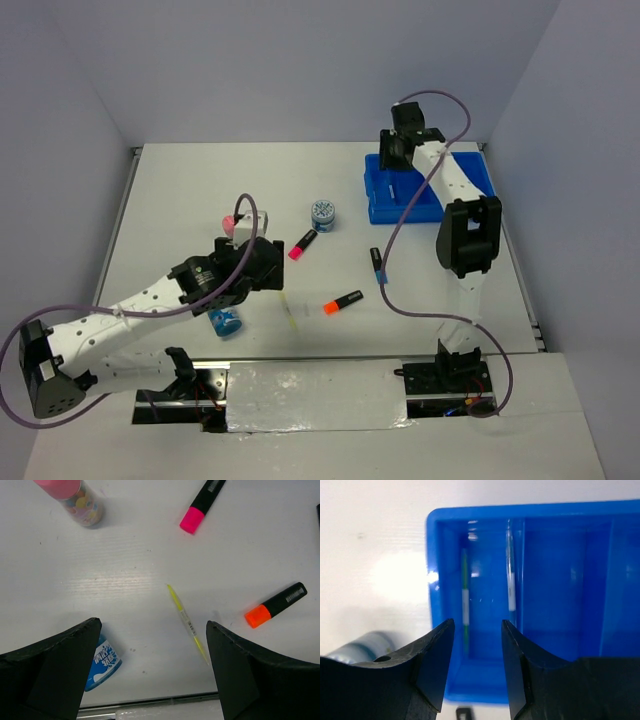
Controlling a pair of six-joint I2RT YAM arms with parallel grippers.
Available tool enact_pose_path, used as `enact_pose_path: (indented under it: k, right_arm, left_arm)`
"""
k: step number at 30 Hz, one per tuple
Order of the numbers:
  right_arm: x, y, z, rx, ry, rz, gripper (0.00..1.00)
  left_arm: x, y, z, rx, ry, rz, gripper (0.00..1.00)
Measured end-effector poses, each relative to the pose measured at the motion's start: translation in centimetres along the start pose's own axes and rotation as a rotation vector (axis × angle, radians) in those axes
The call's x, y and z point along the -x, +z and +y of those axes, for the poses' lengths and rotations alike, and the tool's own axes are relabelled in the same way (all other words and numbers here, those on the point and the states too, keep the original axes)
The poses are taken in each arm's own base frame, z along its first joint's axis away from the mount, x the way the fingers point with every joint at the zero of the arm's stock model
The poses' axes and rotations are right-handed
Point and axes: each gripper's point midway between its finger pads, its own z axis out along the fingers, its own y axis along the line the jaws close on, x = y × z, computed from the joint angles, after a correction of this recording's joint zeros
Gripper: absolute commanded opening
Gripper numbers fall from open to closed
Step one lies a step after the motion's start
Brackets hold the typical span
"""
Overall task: Sort the stationery into containers
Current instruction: Place the pen in the storage box, then pick up the pen from the center of the board.
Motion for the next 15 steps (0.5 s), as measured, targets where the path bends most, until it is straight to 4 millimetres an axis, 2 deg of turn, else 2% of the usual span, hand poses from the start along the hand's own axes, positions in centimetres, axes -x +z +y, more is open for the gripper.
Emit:
enact_pose_path:
  k: [3,5,8,10,13,15]
  right_arm:
    - [0.4,-3.9,0.7,0.033,0.021,-0.046,0.50]
    - [0.4,-8.2,1.8,0.074,0.023,-0.091,0.50]
    - [0.3,-14.9,4.8,0.170,0.005,-0.215,0.50]
    - [-1.2,-19.0,7.0,0.243,-0.024,-0.270,0.50]
    - [-4.0,-21.7,9.6,0.329,-0.065,-0.290,0.50]
    - [-6.1,-21.4,10.1,0.347,-0.076,-0.262,0.50]
  left_arm:
    - [-1.2,1.0,-0.1,0.041,-0.033,0.046,0.99]
    - [-2.3,1.8,-0.3,0.069,-0.055,0.080,0.99]
    - [-4.8,3.4,-0.6,0.115,-0.085,0.144,0.99]
    - [-6.7,4.2,-0.5,0.146,-0.097,0.191,0.99]
    - [-9.4,5.2,-1.1,0.168,-0.122,0.254,0.96]
    - [-10.7,5.9,-1.7,0.182,-0.140,0.283,0.95]
